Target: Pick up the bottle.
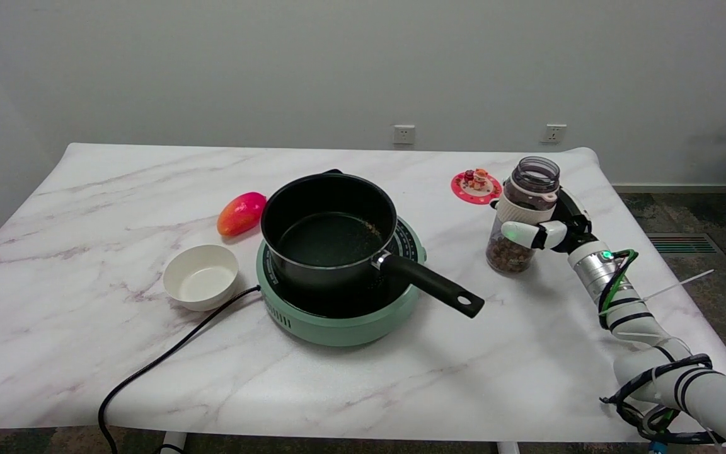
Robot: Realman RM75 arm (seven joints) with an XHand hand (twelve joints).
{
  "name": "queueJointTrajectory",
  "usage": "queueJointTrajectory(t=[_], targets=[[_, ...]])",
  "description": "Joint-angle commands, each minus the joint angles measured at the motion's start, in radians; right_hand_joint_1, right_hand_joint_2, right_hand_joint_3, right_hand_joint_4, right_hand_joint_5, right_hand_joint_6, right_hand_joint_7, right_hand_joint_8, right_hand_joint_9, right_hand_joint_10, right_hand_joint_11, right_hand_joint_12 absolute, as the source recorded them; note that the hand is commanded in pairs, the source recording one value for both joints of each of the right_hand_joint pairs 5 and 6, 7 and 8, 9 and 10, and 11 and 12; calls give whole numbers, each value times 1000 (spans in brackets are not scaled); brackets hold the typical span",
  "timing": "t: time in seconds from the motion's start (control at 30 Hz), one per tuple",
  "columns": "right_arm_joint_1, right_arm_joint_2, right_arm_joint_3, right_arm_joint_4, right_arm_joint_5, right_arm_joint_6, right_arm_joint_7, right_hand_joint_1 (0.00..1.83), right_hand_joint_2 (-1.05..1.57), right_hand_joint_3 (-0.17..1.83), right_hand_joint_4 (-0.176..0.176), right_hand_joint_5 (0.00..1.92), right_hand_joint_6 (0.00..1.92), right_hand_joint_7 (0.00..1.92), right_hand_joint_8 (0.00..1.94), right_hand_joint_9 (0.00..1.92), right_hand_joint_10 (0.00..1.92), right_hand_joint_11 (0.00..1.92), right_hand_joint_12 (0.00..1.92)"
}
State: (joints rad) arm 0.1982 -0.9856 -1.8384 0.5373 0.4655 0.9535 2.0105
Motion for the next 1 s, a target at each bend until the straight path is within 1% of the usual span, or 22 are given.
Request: queueJointTrajectory(t=[0.03,0.1,0.13,0.17,0.2,0.3,0.47,0.63,1.0], targets=[[-17,14,13,-2,5,5,1,1584,78,1174,0,1154,1154,1616,1616,1251,1251,917,917],[-20,14,23,-2,4,7,1,1593,176,1134,0,1295,1295,1737,1737,1288,1288,982,982],[-24,14,29,-2,2,7,1,1595,207,1114,0,1340,1340,1765,1765,1296,1296,999,999],[-25,14,35,-2,2,7,1,1597,260,1073,0,1415,1415,1798,1798,1305,1305,1026,1026],[-27,14,37,-2,3,7,1,1600,340,992,0,1505,1505,1836,1836,1318,1318,1059,1059],[-30,14,44,-2,6,7,1,1598,465,849,0,1609,1609,1850,1850,1326,1326,1094,1094],[-34,13,50,0,13,7,2,1552,704,630,0,1684,1684,1833,1833,1330,1330,1125,1125],[-40,11,41,10,44,1,5,1533,789,568,0,1679,1679,1845,1845,1340,1340,1142,1142],[-22,22,49,42,39,-13,4,1519,950,503,0,1733,1733,1889,1889,1368,1368,1183,1183]])
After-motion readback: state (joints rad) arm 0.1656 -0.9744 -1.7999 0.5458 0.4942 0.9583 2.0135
